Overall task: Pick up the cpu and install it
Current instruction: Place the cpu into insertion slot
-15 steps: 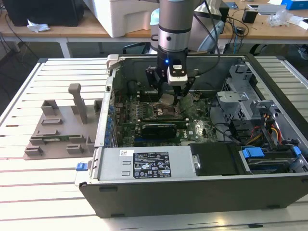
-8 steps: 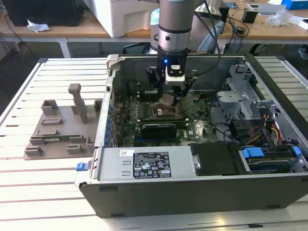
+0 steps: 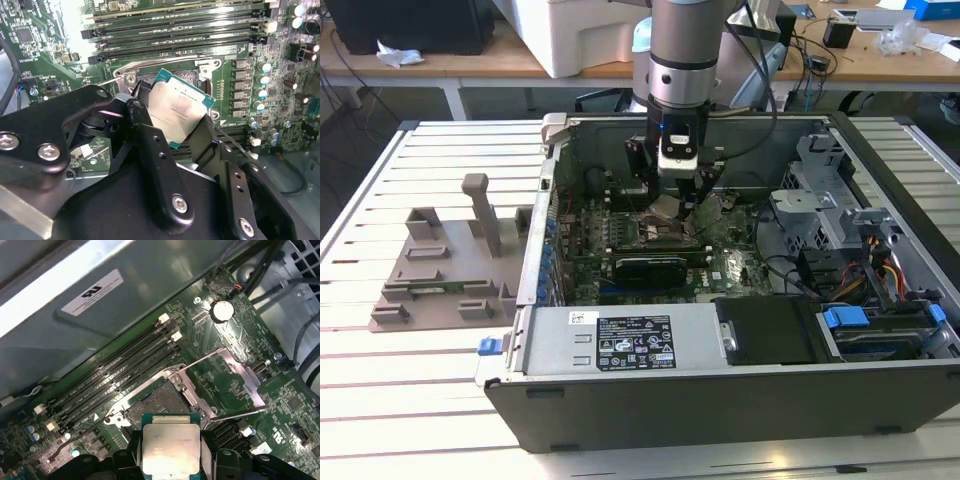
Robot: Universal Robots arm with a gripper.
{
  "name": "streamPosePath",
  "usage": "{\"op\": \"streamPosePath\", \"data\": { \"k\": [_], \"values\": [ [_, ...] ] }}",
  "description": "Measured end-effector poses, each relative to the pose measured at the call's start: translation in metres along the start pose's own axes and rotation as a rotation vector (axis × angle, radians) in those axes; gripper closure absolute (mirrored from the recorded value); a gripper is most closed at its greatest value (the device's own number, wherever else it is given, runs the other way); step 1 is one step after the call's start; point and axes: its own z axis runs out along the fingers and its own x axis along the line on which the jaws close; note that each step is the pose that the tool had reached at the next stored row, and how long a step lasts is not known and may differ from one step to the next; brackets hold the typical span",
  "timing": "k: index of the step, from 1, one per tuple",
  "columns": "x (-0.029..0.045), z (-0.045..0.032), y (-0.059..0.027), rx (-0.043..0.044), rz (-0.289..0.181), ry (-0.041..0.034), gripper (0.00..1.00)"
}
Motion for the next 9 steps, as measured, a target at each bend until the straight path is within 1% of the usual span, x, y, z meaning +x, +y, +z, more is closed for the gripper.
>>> {"op": "streamPosePath", "data": {
  "k": [1,5,9],
  "values": [
    [0.0000,0.0000,0.0000,0.0005,0.021,0.0006,0.45],
    [0.0000,0.0001,0.0000,0.0013,0.062,0.0016,0.45],
    [0.0000,0.0002,0.0000,0.0021,0.114,0.0032,0.45]
  ]
}}
